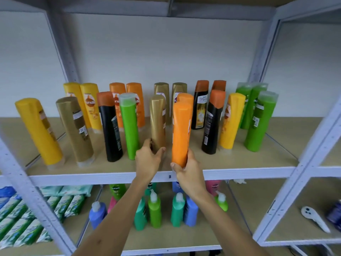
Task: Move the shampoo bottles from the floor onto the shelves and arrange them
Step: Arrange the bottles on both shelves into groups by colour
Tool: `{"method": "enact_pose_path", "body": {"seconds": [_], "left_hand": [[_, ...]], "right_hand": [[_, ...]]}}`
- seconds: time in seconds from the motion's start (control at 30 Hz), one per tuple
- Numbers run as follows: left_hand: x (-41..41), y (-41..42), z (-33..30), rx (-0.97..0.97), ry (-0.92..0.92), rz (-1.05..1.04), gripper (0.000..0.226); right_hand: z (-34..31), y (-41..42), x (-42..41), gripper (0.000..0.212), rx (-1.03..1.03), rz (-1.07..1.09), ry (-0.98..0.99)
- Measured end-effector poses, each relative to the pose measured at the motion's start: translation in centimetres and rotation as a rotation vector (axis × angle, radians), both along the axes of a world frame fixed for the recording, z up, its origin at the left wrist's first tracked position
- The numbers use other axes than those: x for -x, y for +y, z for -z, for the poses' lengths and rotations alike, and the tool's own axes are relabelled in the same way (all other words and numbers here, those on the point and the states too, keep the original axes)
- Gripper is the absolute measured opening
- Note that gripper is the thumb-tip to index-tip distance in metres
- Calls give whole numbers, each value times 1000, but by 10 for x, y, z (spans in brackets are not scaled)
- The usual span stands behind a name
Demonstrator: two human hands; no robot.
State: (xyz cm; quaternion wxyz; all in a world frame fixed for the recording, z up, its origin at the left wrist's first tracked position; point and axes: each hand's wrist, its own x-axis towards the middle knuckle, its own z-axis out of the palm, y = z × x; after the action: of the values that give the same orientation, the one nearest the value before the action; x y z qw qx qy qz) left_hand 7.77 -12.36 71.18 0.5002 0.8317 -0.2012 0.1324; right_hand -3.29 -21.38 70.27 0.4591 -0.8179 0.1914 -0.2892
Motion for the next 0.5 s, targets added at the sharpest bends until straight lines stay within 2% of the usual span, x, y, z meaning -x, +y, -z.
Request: {"method": "enact_pose_path", "body": {"seconds": [0.17, 0.33, 0.5], "left_hand": [[9, 5, 5, 4, 32, -36, 44], [19, 32, 11, 185, -100, -302, 43], [-1, 26, -2, 140, 90, -367, 66]], "right_hand": [[-1, -2, 1, 58, 7, 2, 0], [3, -3, -3, 54, 0, 12, -8], [2, -2, -2, 57, -6, -4, 1]]}}
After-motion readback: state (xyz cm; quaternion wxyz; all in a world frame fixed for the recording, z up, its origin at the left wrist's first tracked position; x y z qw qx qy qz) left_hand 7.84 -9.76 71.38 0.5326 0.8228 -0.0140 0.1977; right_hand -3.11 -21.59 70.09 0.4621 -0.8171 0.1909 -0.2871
